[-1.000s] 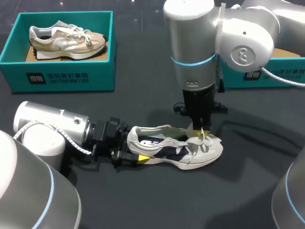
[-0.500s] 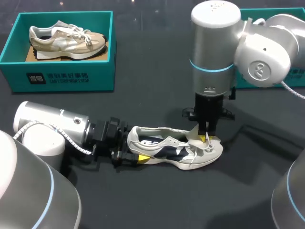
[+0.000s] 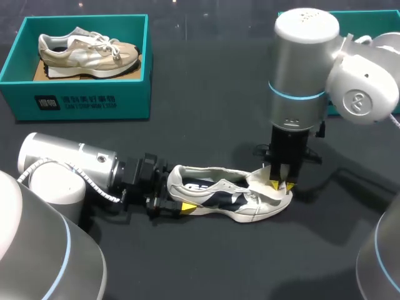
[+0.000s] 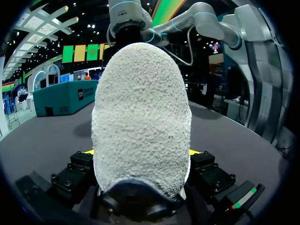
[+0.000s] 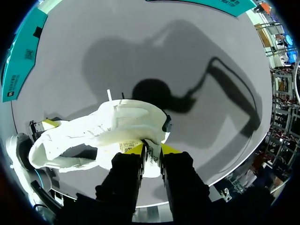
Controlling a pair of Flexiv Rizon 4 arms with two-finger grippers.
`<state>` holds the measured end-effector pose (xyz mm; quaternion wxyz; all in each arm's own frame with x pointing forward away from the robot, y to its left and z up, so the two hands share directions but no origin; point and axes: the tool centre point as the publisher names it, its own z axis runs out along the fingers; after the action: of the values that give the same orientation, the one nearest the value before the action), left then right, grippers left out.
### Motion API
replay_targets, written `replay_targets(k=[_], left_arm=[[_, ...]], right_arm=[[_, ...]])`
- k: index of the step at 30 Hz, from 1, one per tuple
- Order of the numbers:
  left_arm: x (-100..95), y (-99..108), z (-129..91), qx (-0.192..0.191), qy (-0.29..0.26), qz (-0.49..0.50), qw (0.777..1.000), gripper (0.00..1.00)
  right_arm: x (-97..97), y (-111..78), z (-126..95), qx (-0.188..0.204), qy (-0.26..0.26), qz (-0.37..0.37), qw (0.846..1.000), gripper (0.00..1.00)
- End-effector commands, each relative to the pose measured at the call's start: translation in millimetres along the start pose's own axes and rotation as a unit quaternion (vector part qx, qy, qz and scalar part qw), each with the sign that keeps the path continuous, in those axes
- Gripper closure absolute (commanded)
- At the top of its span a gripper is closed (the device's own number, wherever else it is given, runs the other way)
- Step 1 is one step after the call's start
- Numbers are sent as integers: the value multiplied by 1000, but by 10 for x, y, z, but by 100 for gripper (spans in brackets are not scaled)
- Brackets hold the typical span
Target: Take the shoe out of the shoebox, open the shoe tongue, remove and reinsert the insole, then place the shoe into the shoebox
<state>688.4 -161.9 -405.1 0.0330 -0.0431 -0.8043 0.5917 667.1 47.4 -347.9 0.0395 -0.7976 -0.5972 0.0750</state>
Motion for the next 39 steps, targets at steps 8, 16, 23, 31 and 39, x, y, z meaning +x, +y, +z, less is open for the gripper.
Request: replay_targets(k=[8,16,23,31,39], left_arm=[[15,29,8,-1,-1,0,1000,100],[15,29,8,-1,-1,0,1000,100],[15,29,8,-1,-1,0,1000,100],[15,29,8,-1,-1,0,1000,100],[15,29,8,-1,-1,0,1000,100]], right_arm=[[-191,76,-29,-20,-38,39,998,60],[-280,50,-229,-55,-63,56,995,61],[-294,-37,-535,-88,-66,36,993,66],[-150,-195,-910,-144,-112,18,983,70],[-53,-329,-1255,-193,-148,-10,970,96]])
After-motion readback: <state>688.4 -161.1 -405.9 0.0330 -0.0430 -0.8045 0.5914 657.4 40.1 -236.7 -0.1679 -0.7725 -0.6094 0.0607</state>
